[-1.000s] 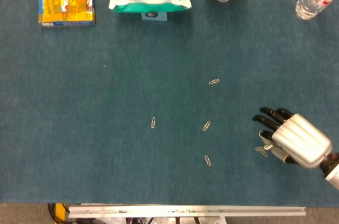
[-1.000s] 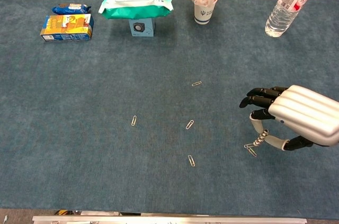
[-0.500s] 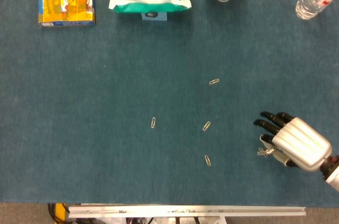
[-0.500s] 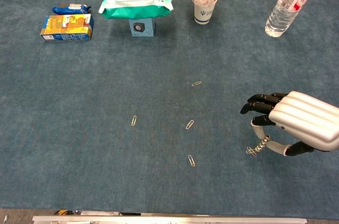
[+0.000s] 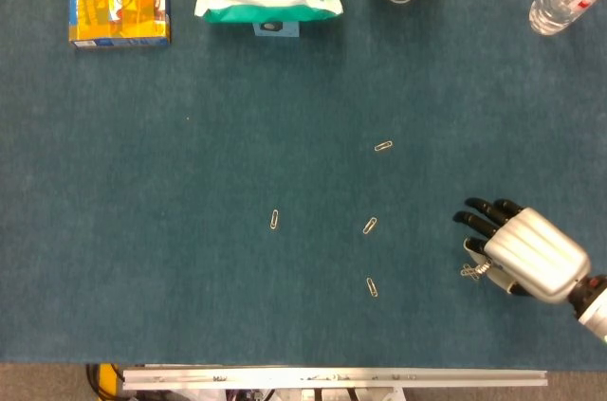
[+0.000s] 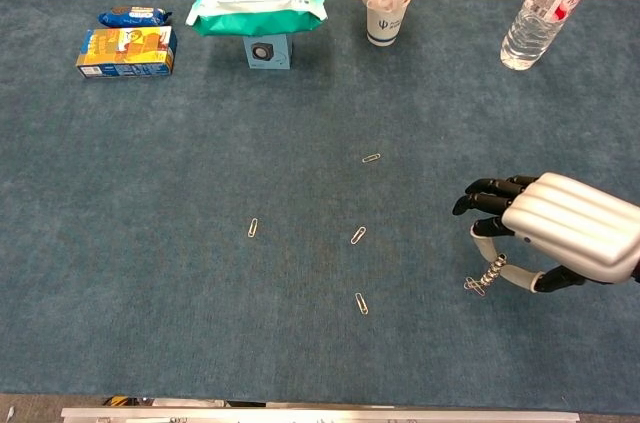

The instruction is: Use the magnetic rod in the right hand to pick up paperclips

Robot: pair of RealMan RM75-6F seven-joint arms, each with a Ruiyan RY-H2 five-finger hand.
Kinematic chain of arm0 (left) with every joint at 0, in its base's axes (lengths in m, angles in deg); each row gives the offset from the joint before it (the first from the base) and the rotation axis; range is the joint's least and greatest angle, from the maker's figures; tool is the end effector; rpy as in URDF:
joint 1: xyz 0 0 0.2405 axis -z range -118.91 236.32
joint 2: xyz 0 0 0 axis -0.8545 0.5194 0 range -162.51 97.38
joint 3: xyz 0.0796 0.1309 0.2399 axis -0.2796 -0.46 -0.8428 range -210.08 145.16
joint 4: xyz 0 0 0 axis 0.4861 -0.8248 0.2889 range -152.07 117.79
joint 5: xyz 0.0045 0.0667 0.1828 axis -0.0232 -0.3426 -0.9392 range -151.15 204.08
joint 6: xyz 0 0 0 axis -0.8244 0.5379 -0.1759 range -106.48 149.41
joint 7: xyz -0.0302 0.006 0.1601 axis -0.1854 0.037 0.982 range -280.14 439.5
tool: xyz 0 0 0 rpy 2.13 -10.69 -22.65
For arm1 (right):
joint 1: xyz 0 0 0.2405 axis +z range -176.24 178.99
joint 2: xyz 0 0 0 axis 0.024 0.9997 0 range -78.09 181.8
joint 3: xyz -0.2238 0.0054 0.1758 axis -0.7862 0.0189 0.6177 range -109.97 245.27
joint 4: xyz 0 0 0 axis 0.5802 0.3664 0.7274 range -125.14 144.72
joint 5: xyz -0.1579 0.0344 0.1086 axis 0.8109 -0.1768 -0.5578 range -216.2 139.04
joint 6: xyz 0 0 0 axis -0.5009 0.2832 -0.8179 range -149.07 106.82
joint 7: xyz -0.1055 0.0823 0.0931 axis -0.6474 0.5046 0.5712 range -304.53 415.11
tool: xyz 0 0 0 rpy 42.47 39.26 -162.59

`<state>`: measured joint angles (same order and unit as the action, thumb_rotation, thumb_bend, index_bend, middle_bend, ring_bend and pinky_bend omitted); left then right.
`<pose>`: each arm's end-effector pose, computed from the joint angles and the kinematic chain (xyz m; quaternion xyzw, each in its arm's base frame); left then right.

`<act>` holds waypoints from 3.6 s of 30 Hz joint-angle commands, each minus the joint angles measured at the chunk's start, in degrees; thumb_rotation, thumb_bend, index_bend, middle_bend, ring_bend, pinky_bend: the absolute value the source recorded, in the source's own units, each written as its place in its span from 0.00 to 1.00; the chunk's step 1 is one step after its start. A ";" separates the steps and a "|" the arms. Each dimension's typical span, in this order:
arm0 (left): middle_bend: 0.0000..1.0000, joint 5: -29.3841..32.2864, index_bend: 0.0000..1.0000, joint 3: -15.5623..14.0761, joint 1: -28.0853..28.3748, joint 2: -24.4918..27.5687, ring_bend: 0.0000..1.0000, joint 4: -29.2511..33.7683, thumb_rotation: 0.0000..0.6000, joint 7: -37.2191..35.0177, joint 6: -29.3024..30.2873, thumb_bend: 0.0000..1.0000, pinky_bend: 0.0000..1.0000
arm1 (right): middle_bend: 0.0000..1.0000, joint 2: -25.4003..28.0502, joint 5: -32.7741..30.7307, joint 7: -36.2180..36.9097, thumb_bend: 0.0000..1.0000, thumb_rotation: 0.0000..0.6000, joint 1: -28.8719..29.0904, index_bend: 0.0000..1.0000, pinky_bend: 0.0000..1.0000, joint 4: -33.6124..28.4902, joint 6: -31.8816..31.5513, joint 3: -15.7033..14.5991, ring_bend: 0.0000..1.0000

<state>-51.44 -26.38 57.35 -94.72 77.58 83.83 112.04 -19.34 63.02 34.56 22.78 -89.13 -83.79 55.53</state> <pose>-0.3547 0.1708 0.2253 -0.5116 -0.3830 -0.3522 0.6837 -0.2439 -0.1855 0.0390 0.8659 -0.2716 0.2807 0.3126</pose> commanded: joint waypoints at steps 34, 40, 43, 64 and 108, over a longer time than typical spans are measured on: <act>0.16 -0.16 0.22 -0.05 -0.51 0.75 0.14 0.05 1.00 -1.72 0.31 0.05 0.31 | 0.24 -2.47 -6.88 -10.03 0.31 1.00 5.24 0.56 0.30 -6.69 6.30 9.65 0.14; 0.16 -0.05 0.22 -0.06 -0.74 1.08 0.14 0.33 1.00 -1.98 0.46 0.05 0.31 | 0.24 -4.27 -9.65 -11.08 0.31 1.00 6.70 0.56 0.30 -6.13 8.52 10.69 0.14; 0.16 -0.07 0.23 -0.08 -0.85 1.24 0.14 0.47 1.00 -2.09 0.55 0.05 0.31 | 0.24 -5.13 -10.65 -11.25 0.31 1.00 7.39 0.56 0.30 -5.82 9.11 11.16 0.14; 0.17 0.52 0.23 0.15 -1.84 2.40 0.14 0.44 1.00 -4.51 1.19 0.05 0.31 | 0.24 -9.92 -14.46 -11.82 0.31 1.00 11.05 0.57 0.30 -3.30 11.30 12.40 0.14; 0.17 1.60 0.23 0.94 -3.42 3.19 0.14 0.46 1.00 -6.85 2.47 0.05 0.31 | 0.24 -15.09 -19.46 -8.70 0.31 1.00 16.52 0.57 0.30 1.45 12.45 13.11 0.14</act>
<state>-49.84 -25.44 53.94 -91.53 78.04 76.98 114.51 -34.51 43.55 25.80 39.31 -87.62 -71.24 68.62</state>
